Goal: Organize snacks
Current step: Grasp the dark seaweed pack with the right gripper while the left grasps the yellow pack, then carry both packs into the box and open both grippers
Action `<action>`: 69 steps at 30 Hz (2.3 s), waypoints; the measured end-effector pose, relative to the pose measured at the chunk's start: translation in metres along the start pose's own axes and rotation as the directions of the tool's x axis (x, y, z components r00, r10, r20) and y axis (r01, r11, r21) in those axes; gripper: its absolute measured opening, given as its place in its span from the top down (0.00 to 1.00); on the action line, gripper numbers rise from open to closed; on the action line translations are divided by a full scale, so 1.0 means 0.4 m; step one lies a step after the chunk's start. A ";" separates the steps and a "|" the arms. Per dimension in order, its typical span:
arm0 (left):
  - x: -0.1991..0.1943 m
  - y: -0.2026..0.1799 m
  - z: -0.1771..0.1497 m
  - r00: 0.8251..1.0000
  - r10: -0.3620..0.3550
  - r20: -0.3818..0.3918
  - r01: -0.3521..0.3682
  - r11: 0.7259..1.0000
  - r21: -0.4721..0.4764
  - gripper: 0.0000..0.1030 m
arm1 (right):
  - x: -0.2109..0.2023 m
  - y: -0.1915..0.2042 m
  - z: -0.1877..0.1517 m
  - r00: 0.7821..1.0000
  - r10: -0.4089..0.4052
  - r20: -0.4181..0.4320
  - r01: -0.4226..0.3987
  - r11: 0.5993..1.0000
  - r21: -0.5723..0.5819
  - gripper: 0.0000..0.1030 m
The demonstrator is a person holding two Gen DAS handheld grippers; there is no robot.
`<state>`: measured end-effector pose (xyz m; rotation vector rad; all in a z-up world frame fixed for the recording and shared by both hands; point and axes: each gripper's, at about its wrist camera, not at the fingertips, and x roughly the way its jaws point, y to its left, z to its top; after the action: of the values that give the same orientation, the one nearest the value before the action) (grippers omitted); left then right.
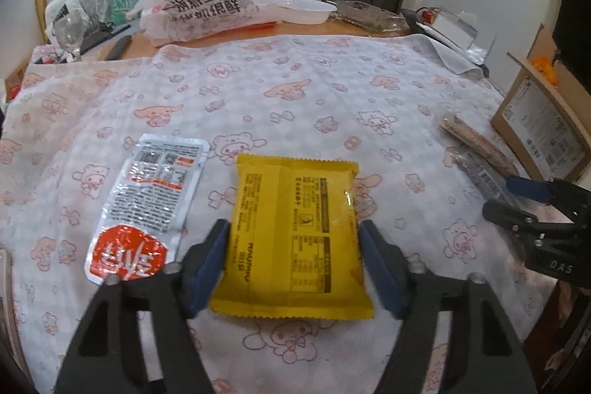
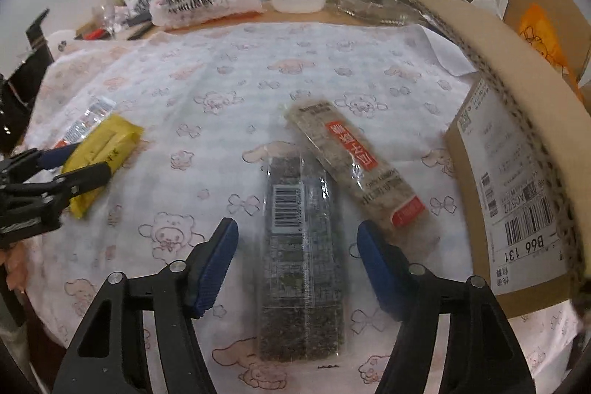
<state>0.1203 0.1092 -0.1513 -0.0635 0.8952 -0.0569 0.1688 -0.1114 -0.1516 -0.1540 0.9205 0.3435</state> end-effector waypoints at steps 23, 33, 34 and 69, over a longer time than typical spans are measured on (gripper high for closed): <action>-0.271 -0.045 0.051 0.983 -0.020 0.184 0.026 0.999 -0.033 0.37 | -0.239 0.129 0.050 0.938 0.279 0.207 -0.227 0.942 -0.246 0.66; -0.447 -0.244 0.152 0.943 -0.080 0.324 0.061 0.996 0.067 0.37 | -0.406 -0.012 0.078 0.892 0.252 0.376 -0.176 0.959 -0.224 0.66; -0.452 -0.280 0.165 0.940 -0.095 0.327 0.070 0.994 0.088 0.37 | -0.417 -0.045 0.075 0.889 0.242 0.390 -0.174 0.964 -0.203 0.66; -0.087 -0.908 0.376 0.965 -0.263 0.016 0.243 0.912 0.331 0.37 | -0.265 -0.564 0.038 0.950 0.018 0.311 -0.029 0.999 0.030 0.65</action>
<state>0.2076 -0.2454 -0.0016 0.1283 0.8028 -0.4439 0.2015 -0.3418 -0.0610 -0.0545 0.6156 0.3620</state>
